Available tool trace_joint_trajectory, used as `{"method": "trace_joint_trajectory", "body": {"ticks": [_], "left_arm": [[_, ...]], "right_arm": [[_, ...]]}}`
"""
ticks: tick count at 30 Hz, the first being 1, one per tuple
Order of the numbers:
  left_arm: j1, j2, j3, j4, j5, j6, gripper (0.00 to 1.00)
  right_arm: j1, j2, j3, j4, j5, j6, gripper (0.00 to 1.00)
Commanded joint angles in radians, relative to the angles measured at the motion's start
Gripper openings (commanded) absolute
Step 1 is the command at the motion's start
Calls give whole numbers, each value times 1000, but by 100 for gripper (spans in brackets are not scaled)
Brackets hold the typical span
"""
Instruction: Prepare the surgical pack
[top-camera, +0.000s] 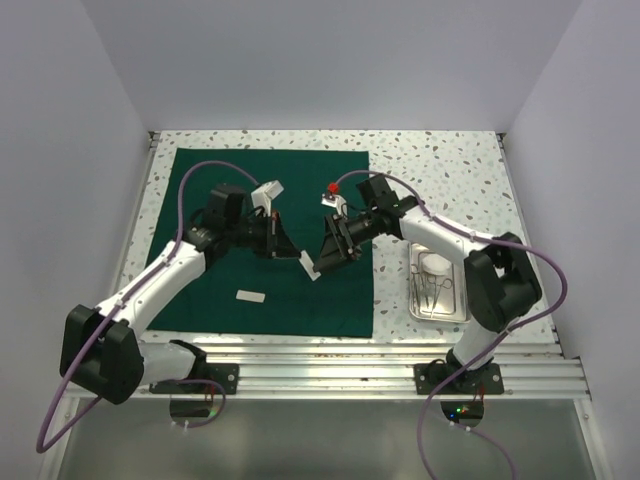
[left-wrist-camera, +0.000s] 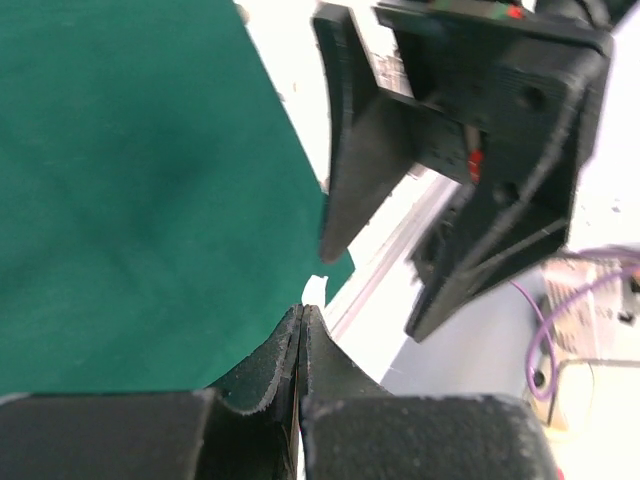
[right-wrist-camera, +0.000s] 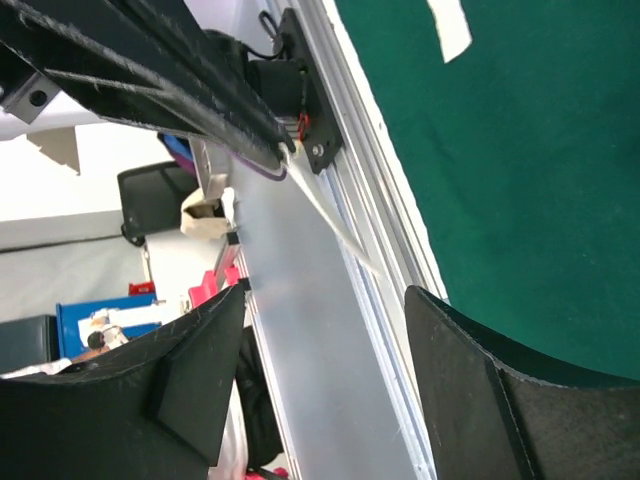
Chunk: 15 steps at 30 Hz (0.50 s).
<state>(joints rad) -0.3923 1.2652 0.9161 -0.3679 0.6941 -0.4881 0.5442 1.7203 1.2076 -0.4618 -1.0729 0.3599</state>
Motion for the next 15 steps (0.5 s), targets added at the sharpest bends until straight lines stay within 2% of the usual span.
{"method": "trace_joint_trajectory", "body": {"ticks": [1, 9, 10, 12, 13, 15], "left_arm": [[-19, -38, -34, 101, 114, -15, 0], [-36, -66, -46, 132, 171, -23, 0], [-37, -66, -46, 136, 170, -24, 0], [-37, -61, -45, 139, 160, -27, 0], [-37, -56, -40, 139, 157, -26, 0], [-37, -46, -28, 132, 133, -20, 4]], "right_arm": [[17, -62, -11, 87, -68, 28, 68], [59, -57, -31, 115, -71, 42, 62], [63, -57, -33, 120, -73, 42, 59], [72, -57, -36, 121, -70, 47, 51], [72, -60, -48, 123, -70, 50, 36], [72, -67, -57, 124, -59, 50, 16]]}}
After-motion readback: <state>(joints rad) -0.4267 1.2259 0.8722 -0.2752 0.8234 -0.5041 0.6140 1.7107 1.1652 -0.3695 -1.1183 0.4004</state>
